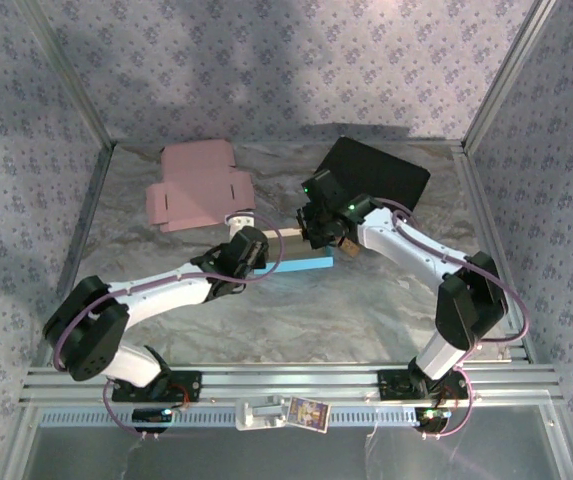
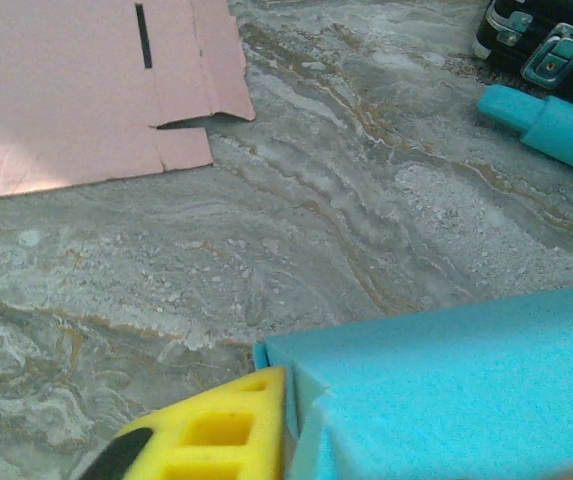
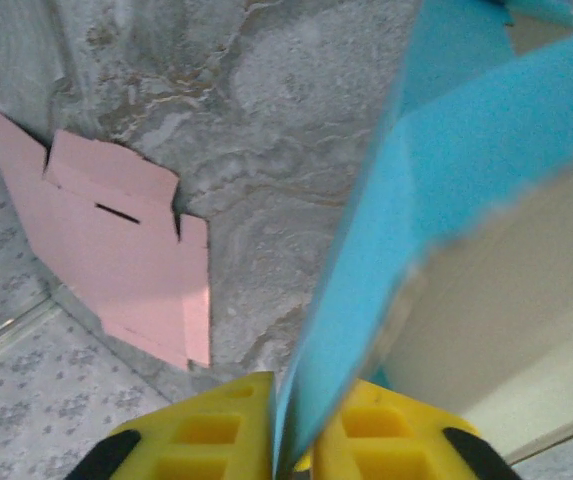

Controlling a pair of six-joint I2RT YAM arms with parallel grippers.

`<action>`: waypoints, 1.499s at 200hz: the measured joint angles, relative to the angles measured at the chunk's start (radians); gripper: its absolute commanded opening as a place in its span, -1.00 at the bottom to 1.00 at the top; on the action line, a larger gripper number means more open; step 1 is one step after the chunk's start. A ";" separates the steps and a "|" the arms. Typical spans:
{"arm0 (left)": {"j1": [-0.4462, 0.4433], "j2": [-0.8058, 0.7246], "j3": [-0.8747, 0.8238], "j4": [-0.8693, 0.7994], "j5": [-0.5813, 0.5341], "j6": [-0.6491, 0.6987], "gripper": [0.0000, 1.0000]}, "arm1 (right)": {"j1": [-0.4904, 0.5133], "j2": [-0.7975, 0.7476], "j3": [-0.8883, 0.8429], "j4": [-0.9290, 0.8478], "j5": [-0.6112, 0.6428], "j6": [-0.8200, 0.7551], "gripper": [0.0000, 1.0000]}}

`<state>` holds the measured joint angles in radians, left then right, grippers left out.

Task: Fold the paper box

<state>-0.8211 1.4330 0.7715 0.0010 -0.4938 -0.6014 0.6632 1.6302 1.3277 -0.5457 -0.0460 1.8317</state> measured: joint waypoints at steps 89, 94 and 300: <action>0.000 -0.226 -0.008 -0.248 0.187 -0.028 -0.02 | -0.017 -0.048 -0.232 0.216 -0.064 -0.085 -0.90; 0.000 -0.255 -0.015 -0.255 0.201 -0.034 0.00 | -0.017 -0.048 -0.242 0.227 -0.069 -0.094 -0.90; 0.232 -0.013 -0.039 -0.064 0.614 -0.542 -0.41 | -0.014 -0.045 -0.297 0.274 -0.105 -0.151 -0.89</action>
<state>-0.5892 1.4197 0.7330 -0.0628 0.1204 -1.1435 0.6495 1.5852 1.0309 -0.2714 -0.1509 1.6810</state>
